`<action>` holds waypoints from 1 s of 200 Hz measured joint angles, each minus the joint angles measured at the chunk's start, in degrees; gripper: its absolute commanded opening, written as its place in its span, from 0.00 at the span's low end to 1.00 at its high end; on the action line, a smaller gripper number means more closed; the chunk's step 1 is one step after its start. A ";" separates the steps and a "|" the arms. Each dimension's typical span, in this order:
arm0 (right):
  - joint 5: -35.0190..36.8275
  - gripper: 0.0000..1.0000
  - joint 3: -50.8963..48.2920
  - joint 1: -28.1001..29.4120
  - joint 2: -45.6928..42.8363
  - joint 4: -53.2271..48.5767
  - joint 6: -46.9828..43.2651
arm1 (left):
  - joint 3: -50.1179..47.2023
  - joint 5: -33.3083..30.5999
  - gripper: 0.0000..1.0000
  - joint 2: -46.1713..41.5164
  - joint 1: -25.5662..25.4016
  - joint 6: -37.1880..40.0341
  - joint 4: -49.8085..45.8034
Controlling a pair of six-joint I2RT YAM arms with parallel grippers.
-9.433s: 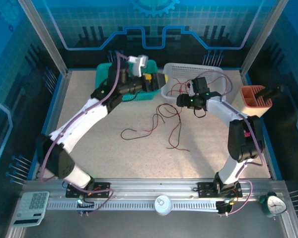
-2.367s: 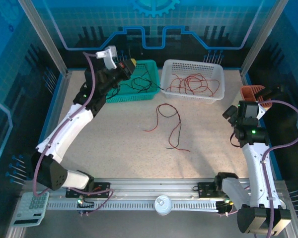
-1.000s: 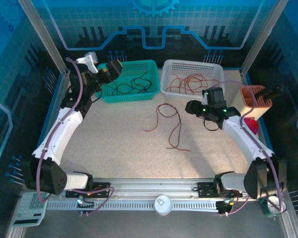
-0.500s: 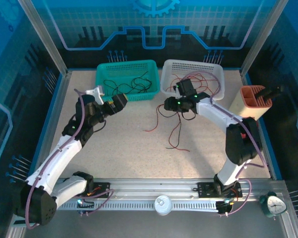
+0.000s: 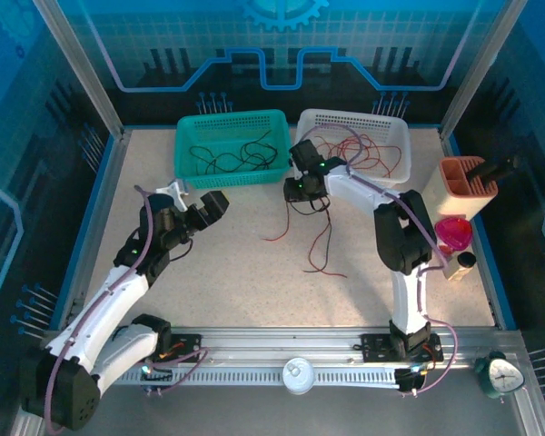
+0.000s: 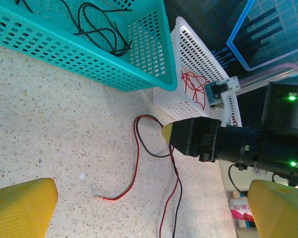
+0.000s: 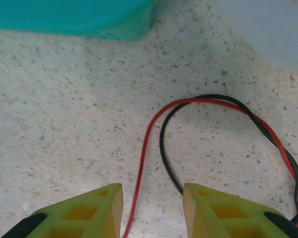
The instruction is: Untangle the cables
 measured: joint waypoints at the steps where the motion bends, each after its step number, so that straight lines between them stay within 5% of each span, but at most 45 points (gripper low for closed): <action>1: 0.07 0.39 0.07 0.02 0.09 -0.07 -0.07 | 0.00 0.00 0.99 0.00 0.00 0.00 0.00; 83: 3.93 0.33 7.17 0.50 8.63 -4.24 -2.34 | 0.00 0.00 0.99 -0.17 0.00 0.00 -0.07; 200: 4.48 0.25 6.49 3.52 8.70 -3.06 -2.36 | 0.00 0.00 0.99 -0.17 0.00 -0.02 -1.14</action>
